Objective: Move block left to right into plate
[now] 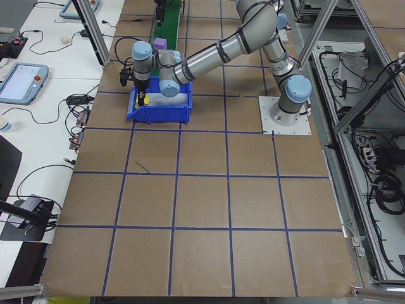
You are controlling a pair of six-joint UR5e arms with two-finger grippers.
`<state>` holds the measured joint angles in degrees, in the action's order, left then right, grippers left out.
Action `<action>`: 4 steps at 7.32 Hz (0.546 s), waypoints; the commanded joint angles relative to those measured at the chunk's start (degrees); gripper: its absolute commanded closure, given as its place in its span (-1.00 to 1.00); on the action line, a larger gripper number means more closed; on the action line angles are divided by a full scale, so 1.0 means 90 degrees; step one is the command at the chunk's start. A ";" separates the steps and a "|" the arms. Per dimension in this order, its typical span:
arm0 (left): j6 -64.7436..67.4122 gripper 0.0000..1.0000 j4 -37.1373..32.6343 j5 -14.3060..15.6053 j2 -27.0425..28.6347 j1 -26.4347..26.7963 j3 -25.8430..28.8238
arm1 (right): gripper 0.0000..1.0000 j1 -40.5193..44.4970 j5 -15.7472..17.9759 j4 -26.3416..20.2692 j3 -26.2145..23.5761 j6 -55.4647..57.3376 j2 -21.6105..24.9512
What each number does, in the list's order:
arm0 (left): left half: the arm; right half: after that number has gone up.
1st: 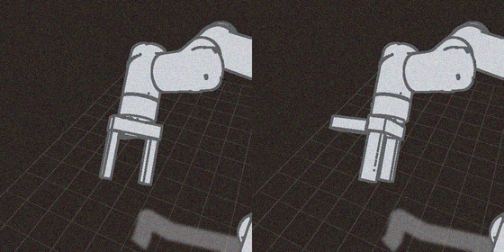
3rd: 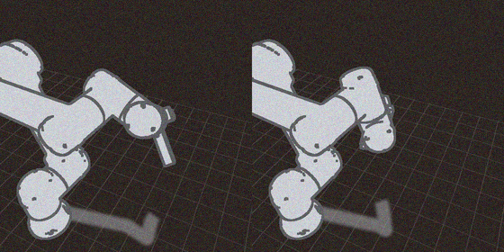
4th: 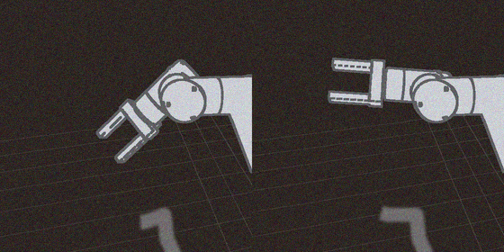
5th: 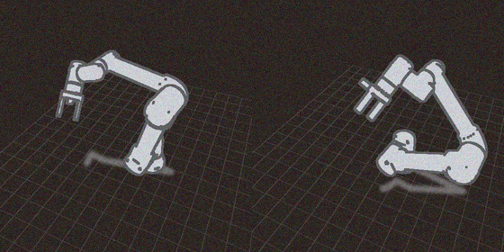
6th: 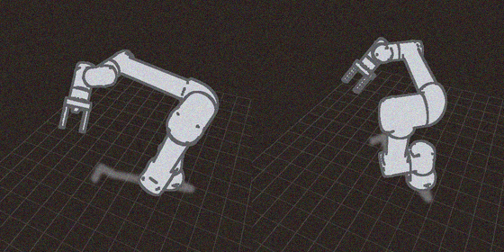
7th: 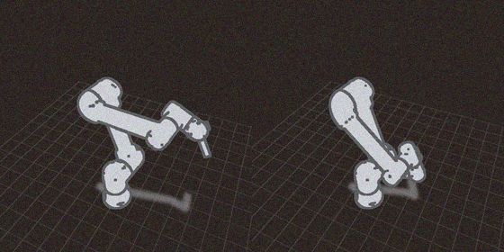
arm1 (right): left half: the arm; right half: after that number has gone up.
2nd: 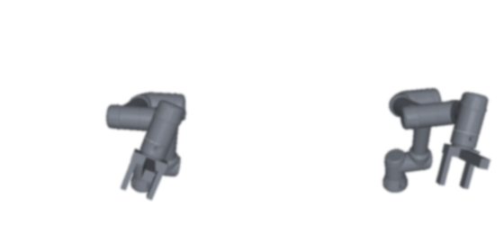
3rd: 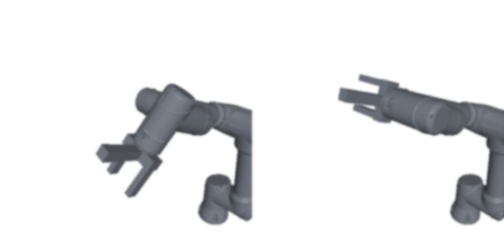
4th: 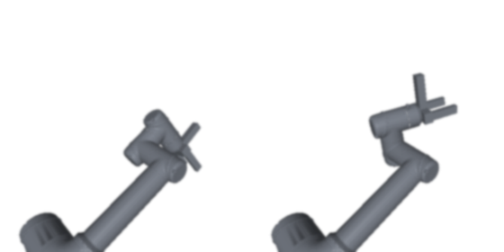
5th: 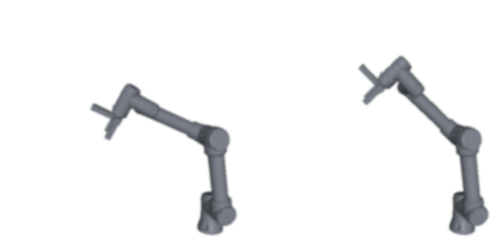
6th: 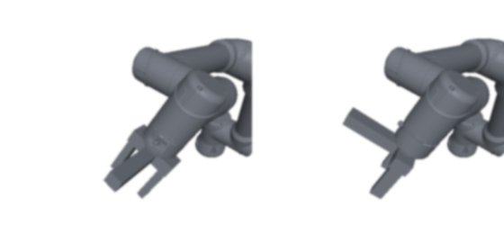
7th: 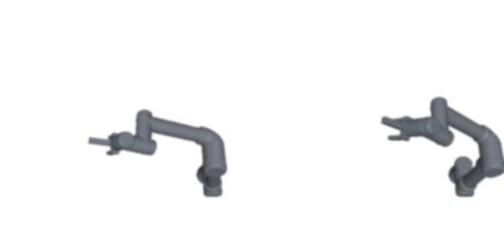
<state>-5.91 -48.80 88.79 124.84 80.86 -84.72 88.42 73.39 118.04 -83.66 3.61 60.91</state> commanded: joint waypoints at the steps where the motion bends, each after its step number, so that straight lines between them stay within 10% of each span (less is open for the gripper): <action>1: -0.0251 0.28 -0.0017 0.0066 -0.0168 0.0000 0.0019 | -0.99 -0.0001 0.0010 0.0000 -0.0049 0.0077 0.0000; 4: -0.0145 0.28 -0.1028 0.0066 -0.1162 0.0000 0.0049 | -0.99 -0.0001 0.0010 0.0000 -0.0040 0.0369 0.0000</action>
<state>-7.68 -53.32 89.36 118.21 80.86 -84.35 88.42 73.43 118.04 -84.07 5.85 60.91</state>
